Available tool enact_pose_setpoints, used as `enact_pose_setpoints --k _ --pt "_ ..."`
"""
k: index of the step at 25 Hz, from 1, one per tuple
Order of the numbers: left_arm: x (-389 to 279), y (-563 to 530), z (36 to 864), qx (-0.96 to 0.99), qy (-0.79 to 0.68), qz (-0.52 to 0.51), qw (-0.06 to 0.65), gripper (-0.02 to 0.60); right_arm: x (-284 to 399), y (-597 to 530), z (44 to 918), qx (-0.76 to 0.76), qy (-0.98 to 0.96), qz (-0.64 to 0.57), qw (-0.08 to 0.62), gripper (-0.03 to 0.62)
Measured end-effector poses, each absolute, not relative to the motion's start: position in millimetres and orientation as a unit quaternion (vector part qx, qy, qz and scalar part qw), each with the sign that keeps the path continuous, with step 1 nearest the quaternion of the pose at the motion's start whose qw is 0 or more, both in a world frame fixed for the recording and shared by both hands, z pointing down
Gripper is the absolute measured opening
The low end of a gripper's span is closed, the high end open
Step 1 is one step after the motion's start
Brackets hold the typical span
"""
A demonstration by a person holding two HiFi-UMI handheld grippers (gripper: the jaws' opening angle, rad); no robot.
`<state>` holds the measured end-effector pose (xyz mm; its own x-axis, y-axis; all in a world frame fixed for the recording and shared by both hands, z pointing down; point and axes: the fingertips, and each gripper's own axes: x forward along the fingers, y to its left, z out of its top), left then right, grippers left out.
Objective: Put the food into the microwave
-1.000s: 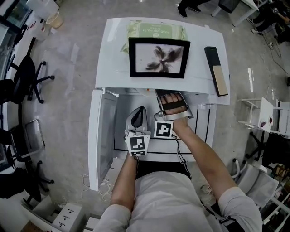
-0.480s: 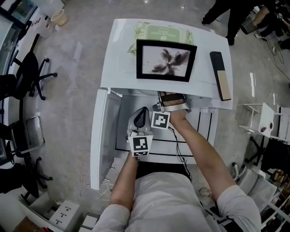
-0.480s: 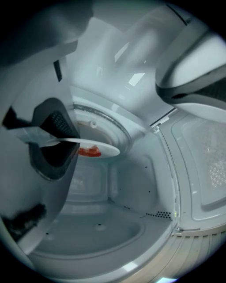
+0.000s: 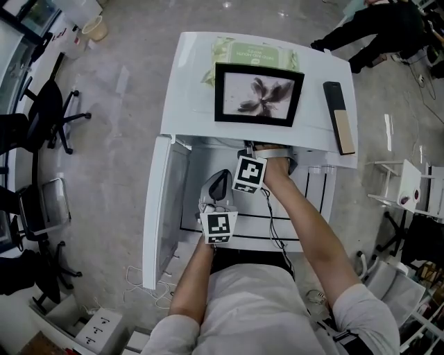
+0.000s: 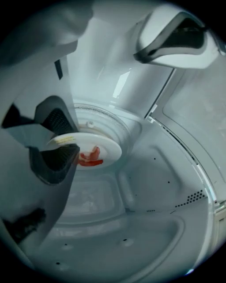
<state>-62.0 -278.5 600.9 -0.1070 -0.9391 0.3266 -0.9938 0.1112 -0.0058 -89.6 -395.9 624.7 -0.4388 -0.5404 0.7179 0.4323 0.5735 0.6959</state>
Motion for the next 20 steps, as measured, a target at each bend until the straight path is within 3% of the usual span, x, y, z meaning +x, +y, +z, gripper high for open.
enact_pose_setpoints --k 5,12,20 --pt "-58.2 -279.0 602.6 0.666 -0.727 0.107 0.133 0.008 -87.5 -388.0 621.2 -0.009 -0.758 -0.356 0.547 0.112" --pt "-56.4 -276.4 608.3 0.668 -0.723 0.102 0.145 0.008 -79.5 -370.0 616.3 -0.023 -0.769 -0.336 0.543 0.124" --pt "-56.8 -273.0 603.0 0.669 -0.724 0.099 0.139 0.008 -73.6 -331.5 579.2 0.018 -0.829 -0.341 0.443 0.122"
